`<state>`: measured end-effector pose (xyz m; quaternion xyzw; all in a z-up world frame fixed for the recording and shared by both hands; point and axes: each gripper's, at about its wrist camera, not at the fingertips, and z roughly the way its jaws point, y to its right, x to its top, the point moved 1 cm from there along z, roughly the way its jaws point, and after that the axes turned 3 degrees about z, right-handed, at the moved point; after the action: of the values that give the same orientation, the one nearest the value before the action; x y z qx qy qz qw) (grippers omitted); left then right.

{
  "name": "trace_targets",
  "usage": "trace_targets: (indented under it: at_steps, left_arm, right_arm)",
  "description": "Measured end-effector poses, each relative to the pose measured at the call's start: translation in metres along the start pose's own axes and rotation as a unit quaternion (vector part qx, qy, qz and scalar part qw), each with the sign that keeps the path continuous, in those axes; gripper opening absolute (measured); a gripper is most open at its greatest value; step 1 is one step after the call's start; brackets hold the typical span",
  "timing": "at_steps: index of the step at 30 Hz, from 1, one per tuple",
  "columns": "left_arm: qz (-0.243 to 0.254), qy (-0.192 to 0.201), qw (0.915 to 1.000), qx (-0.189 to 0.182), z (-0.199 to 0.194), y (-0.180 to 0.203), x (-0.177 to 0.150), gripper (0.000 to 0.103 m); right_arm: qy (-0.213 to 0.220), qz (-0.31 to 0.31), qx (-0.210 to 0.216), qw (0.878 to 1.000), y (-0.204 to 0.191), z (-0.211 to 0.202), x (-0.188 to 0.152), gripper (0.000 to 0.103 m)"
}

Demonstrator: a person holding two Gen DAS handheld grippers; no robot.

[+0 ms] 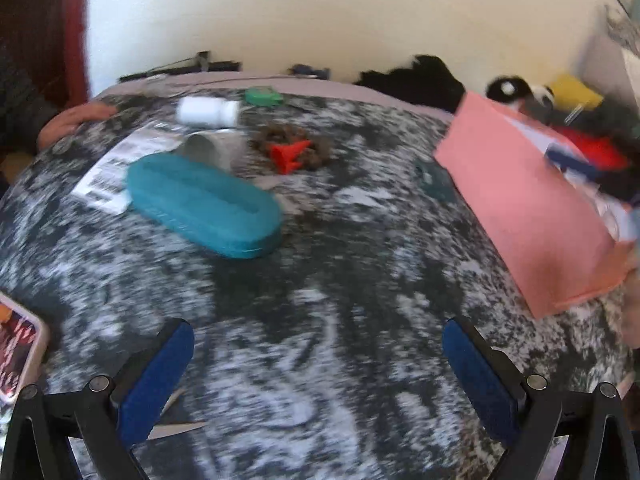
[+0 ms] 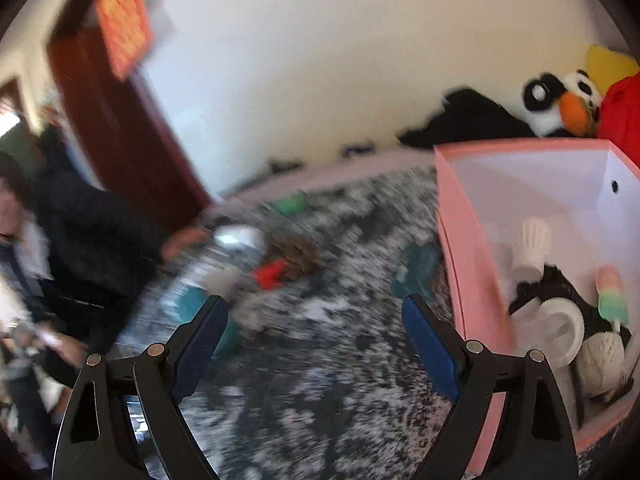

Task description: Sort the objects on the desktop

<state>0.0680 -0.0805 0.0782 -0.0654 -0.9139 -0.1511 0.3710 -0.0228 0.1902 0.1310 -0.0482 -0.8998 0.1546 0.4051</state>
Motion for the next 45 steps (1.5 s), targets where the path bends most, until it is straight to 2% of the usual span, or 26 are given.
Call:
trace_targets:
  at_steps: [2, 4, 6, 10, 13, 16, 18, 19, 20, 28, 35, 37, 39, 40, 41, 42, 45]
  left_arm:
    - [-0.033, 0.004, 0.9993, -0.018, -0.008, -0.015, 0.004, 0.102]
    - [-0.067, 0.018, 0.997, -0.034, -0.018, -0.03, 0.008, 0.102]
    - [-0.088, 0.033, 0.9948, -0.039, -0.027, -0.039, 0.013, 0.102]
    - [-0.101, 0.048, 0.9926, -0.047, -0.034, -0.046, 0.019, 0.102]
    - [-0.107, 0.046, 0.9916, -0.057, -0.033, -0.05, 0.021, 0.102]
    - [-0.11, 0.044, 0.9914, -0.057, -0.03, -0.051, 0.023, 0.102]
    - [-0.108, 0.044, 0.9917, -0.054, -0.03, -0.051, 0.024, 0.102]
    - [-0.108, 0.043, 0.9917, -0.054, -0.029, -0.05, 0.024, 0.102]
    - [-0.109, 0.042, 0.9917, -0.053, -0.029, -0.05, 0.024, 0.102]
    - [-0.098, 0.032, 0.9934, -0.05, -0.019, -0.036, 0.024, 0.102]
    - [-0.101, 0.017, 0.9935, -0.05, -0.007, -0.03, 0.021, 0.102]
    - [-0.097, 0.017, 0.9938, -0.05, -0.006, -0.026, 0.02, 0.102]
    - [-0.09, 0.019, 0.9946, -0.049, -0.006, -0.02, 0.02, 0.102]
    - [-0.086, 0.019, 0.995, -0.046, -0.006, -0.018, 0.02, 0.102]
    - [-0.083, 0.02, 0.9954, -0.043, -0.005, -0.016, 0.019, 0.102]
    - [-0.081, 0.02, 0.9957, -0.041, -0.005, -0.015, 0.019, 0.102]
    - [-0.074, 0.02, 0.9964, -0.036, -0.005, -0.013, 0.02, 0.102]
  right_arm:
    - [-0.02, -0.013, -0.08, 0.997, 0.0, 0.038, -0.004, 0.084]
    - [-0.047, -0.015, -0.158, 0.986, 0.006, 0.076, -0.009, 0.08]
    - [-0.076, 0.001, -0.202, 0.976, 0.017, 0.109, -0.013, 0.078]
    - [-0.11, 0.106, -0.205, 0.967, 0.057, 0.15, -0.001, 0.046]
    - [-0.126, 0.117, -0.203, 0.964, 0.068, 0.167, 0.018, 0.042]
    - [-0.137, 0.101, -0.204, 0.964, 0.07, 0.179, 0.03, 0.038]
    - [-0.129, 0.115, -0.179, 0.969, 0.075, 0.172, 0.029, 0.025]
    - [-0.125, 0.122, -0.166, 0.971, 0.077, 0.168, 0.028, 0.003]
    - [-0.122, 0.125, -0.152, 0.973, 0.077, 0.165, 0.028, 0.0]
    - [-0.09, 0.106, -0.021, 0.99, 0.042, 0.095, 0.021, 0.0]
    - [-0.049, 0.088, 0.044, 0.994, 0.014, 0.015, 0.022, 0.0]
    - [-0.058, 0.076, 0.034, 0.995, 0.012, 0.008, 0.02, 0.0]
    - [-0.075, 0.064, 0.007, 0.995, 0.007, 0.018, 0.017, 0.006]
    - [-0.086, 0.057, -0.016, 0.995, 0.007, 0.026, 0.013, 0.018]
    - [-0.095, 0.051, -0.036, 0.994, 0.007, 0.036, 0.008, 0.04]
    - [-0.096, 0.042, -0.055, 0.993, 0.008, 0.046, 0.004, 0.047]
    - [-0.084, -0.014, -0.156, 0.984, 0.015, 0.076, -0.008, 0.05]
